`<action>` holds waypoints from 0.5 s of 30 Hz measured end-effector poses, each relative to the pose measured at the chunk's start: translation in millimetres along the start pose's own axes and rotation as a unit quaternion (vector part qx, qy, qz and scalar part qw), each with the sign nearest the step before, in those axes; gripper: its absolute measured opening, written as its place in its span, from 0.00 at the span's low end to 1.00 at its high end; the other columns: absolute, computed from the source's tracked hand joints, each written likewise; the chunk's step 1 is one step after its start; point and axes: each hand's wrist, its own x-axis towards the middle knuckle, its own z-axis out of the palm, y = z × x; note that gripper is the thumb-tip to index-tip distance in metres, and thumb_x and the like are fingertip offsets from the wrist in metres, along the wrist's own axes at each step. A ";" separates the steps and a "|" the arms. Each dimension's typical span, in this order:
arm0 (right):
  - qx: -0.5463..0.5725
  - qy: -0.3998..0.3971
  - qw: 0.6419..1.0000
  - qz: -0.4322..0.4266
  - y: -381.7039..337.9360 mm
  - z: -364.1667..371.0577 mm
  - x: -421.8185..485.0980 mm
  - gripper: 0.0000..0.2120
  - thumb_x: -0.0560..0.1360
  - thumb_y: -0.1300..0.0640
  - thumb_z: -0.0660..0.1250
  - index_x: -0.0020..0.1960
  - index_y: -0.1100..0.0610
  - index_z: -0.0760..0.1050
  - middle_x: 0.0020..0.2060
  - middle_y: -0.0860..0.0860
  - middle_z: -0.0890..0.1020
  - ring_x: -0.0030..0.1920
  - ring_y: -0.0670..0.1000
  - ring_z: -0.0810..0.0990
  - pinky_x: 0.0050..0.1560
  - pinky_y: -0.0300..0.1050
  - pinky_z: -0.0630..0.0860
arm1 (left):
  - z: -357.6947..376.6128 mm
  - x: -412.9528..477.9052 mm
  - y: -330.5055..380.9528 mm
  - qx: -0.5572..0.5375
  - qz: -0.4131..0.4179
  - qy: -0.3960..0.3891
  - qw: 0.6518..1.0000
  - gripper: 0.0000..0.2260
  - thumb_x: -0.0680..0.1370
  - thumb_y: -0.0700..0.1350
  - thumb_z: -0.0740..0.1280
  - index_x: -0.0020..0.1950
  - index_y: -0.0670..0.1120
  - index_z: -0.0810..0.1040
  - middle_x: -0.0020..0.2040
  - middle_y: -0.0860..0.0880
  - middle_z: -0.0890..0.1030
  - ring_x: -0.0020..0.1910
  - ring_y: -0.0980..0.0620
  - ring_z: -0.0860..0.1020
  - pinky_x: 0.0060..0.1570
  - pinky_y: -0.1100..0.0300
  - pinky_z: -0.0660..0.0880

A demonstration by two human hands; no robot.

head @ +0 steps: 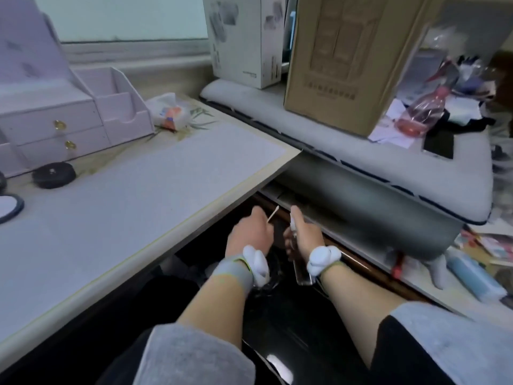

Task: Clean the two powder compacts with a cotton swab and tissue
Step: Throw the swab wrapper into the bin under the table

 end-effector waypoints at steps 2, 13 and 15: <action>-0.006 -0.011 0.999 0.038 32.2 0.2 2.2 0.34 0.74 0.30 0.60 0.33 0.62 0.76 0.24 0.57 0.75 0.24 0.53 0.72 0.29 0.43 0.72 | 28.9 -6.5 -27.2 0.006 -0.048 -0.038 0.998 0.07 0.80 0.48 0.59 0.53 0.46 0.70 0.48 0.41 0.82 0.47 0.36 0.80 0.47 0.48 0.78; -0.002 -0.060 0.986 0.157 83.9 32.1 29.7 0.35 0.74 0.30 0.60 0.33 0.63 0.77 0.27 0.59 0.76 0.24 0.55 0.73 0.27 0.44 0.72 | 79.9 23.7 -97.1 0.047 -0.145 -0.122 0.981 0.10 0.79 0.50 0.56 0.57 0.50 0.70 0.55 0.43 0.81 0.53 0.37 0.78 0.47 0.53 0.70; -0.005 -0.063 0.983 0.174 86.7 35.7 48.2 0.34 0.74 0.31 0.60 0.33 0.63 0.77 0.26 0.59 0.76 0.23 0.55 0.73 0.27 0.44 0.72 | 88.5 36.3 -101.5 0.060 -0.158 -0.126 0.978 0.09 0.79 0.49 0.56 0.55 0.49 0.71 0.56 0.44 0.80 0.54 0.38 0.78 0.48 0.54 0.70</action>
